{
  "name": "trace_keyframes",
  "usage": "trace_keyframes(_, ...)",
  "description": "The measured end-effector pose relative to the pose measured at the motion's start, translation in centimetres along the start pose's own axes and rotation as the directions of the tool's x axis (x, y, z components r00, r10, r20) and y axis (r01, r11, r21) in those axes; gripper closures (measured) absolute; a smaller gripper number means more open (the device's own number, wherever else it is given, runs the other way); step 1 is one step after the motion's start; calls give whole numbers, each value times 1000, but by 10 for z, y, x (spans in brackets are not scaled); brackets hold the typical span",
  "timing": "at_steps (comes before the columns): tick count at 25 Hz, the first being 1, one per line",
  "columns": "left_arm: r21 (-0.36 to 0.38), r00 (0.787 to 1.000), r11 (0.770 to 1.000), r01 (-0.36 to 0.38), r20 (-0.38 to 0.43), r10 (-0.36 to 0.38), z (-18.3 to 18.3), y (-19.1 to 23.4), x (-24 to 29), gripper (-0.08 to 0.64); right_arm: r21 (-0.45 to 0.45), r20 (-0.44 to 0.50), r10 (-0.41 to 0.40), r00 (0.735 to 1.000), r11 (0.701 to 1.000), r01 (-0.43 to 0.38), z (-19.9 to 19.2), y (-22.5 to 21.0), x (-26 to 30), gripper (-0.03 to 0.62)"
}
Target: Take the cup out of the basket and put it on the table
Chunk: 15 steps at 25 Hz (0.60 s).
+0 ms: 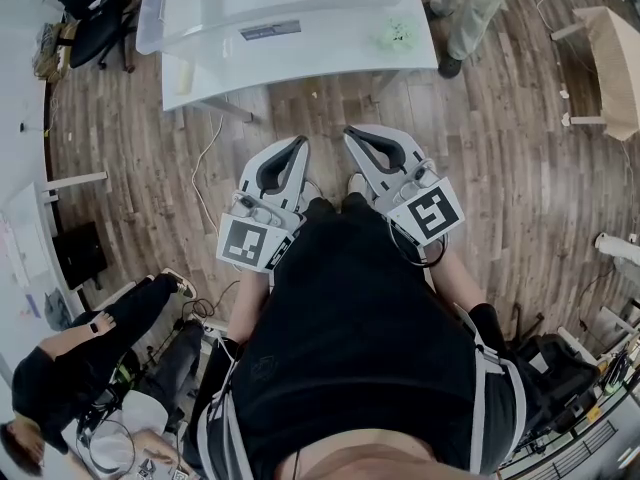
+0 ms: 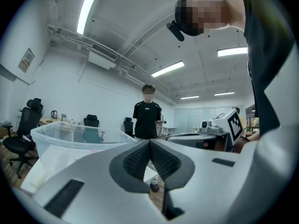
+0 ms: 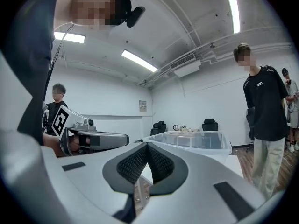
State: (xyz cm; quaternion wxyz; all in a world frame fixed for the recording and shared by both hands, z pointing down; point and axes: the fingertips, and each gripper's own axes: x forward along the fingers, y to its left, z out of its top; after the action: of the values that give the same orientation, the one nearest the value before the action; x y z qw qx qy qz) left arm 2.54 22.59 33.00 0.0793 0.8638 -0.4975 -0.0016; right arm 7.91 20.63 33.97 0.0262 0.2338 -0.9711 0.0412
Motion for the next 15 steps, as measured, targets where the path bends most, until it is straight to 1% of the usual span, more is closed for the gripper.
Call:
trace_keyframes(6,2,998,998,-55,6,55,-1,-6,14,541,18,1,34,999,999,-34,-4,-17,-11,575)
trace_keyframes(9,2,997,997,-79,2,79,-3,-10,24,542,20,-20,51,998,999,-51,-7,-29,-17,575)
trace_keyframes(13,-18,995,995,-100,1,100,-6,-20,37,541,40,9,84,996,996,-85,-6,-39,-23,575)
trace_keyframes(15,-19,995,995,-103,-4,102,-6,-23,43,541,47,9,95,995,994,-95,-7,-43,-23,575)
